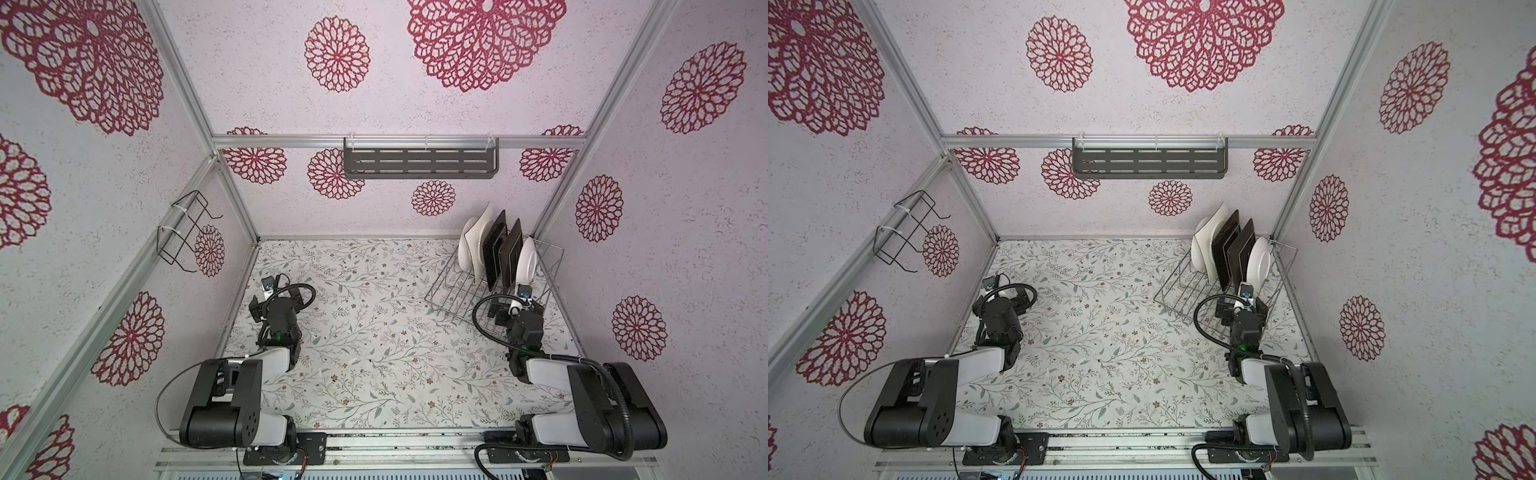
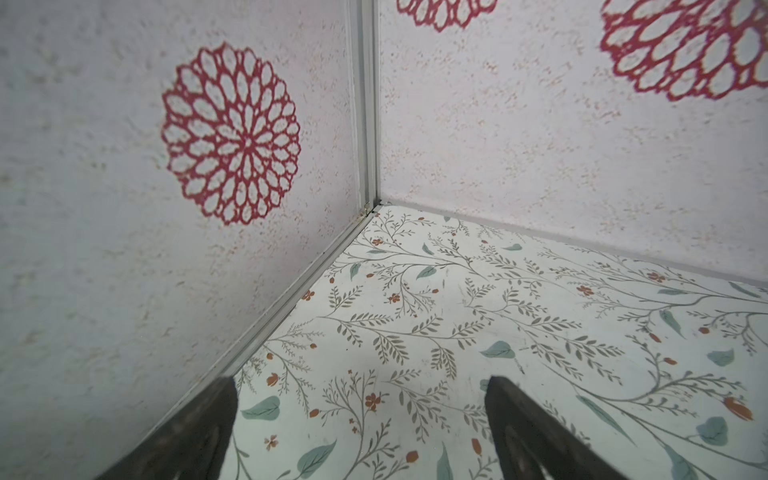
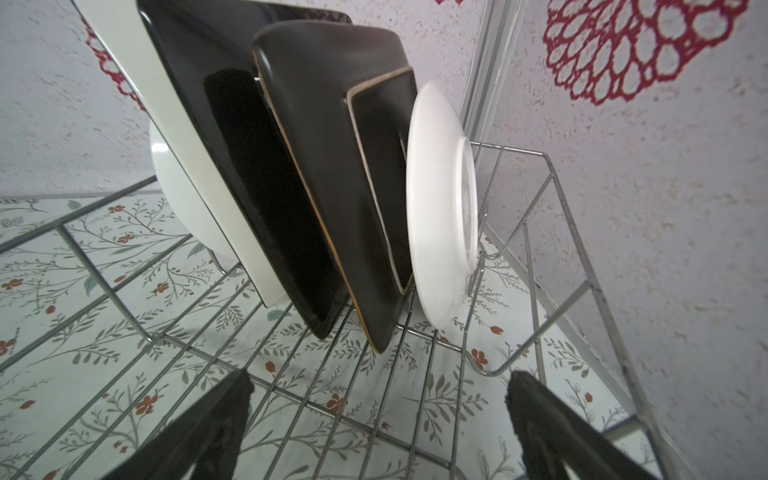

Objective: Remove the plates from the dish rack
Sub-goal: 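Reach the right gripper to the dish rack while the left arm moves forward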

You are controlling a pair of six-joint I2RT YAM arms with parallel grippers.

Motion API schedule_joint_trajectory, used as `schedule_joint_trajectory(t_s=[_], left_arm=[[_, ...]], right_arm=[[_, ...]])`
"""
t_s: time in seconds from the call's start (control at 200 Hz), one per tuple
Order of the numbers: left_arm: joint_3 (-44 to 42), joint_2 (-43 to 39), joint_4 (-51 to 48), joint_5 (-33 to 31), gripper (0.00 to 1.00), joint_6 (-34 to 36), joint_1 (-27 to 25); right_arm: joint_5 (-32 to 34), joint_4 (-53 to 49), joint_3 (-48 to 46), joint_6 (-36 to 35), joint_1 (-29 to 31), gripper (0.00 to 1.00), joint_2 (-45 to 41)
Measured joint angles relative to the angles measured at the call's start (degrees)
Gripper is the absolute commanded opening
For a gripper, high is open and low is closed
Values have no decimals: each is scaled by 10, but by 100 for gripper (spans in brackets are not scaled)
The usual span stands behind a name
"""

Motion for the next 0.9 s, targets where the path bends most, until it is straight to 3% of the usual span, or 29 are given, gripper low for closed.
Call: schedule_joint_trajectory(t_s=[0.21, 0.515, 0.751, 0.901], left_arm=[[40, -95, -113, -38, 97, -2, -69], [47, -231, -337, 5, 97, -143, -103], [45, -240, -417, 55, 97, -233, -153], [44, -212, -422, 80, 97, -269, -174]], right_arm=[[32, -139, 76, -1, 36, 99, -36], [169, -357, 233, 8, 125, 99, -59], [245, -511, 347, 82, 171, 99, -56], [331, -628, 470, 157, 214, 99, 16]])
